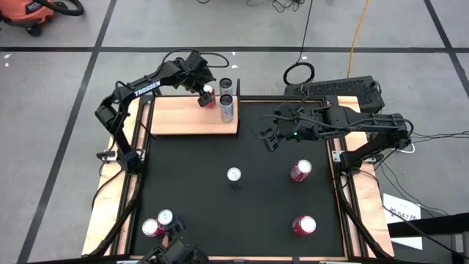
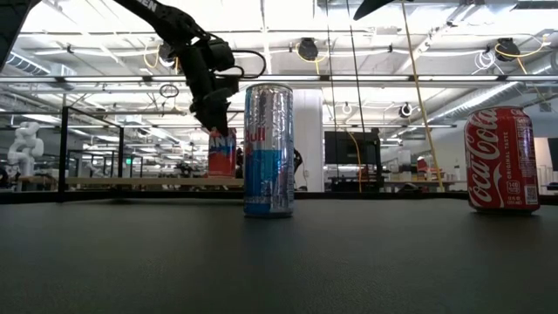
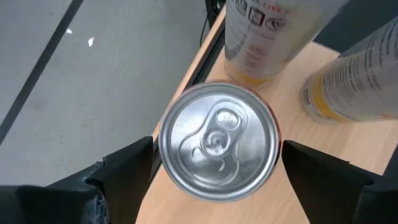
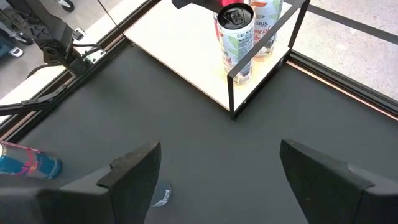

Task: Place canned beverage on shelf
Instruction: Put the top orange soda can on the shelf, then put the orange soda can aligned with the other orange soda can on the shelf

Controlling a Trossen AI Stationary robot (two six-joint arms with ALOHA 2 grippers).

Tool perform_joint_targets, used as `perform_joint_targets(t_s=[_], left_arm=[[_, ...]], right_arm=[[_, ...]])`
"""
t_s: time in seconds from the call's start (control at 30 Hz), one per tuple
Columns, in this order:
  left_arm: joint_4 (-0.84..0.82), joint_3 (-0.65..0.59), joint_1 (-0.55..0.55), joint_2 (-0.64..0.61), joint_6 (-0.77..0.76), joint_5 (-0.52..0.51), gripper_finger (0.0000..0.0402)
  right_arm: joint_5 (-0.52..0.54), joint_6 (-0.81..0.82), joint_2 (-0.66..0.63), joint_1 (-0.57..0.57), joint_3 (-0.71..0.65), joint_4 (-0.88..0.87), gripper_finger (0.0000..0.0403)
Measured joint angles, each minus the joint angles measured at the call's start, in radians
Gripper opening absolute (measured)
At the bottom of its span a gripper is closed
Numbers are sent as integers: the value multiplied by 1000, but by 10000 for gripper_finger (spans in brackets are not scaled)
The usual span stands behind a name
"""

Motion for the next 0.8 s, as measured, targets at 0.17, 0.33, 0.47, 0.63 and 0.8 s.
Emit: perform_joint_targets(t_s=[0.17,0.33,0.47,0.63,0.8], left_arm=[[-102,95,-2,0,0,-2,354],[-172,184,-4,-43,-1,-1,355],[-167,187,-32,-118,-4,1,354],[-155,186,-123,-227,-91,22,354],[-125,186,-294,-322,-185,28,354]], right_arm=[[1,8,-4,0,0,-19,315],[0,47,-16,18,1,-99,315],[-5,66,-16,75,1,-165,315],[-31,68,-14,229,1,-163,315],[-53,137,-11,392,1,-165,315]])
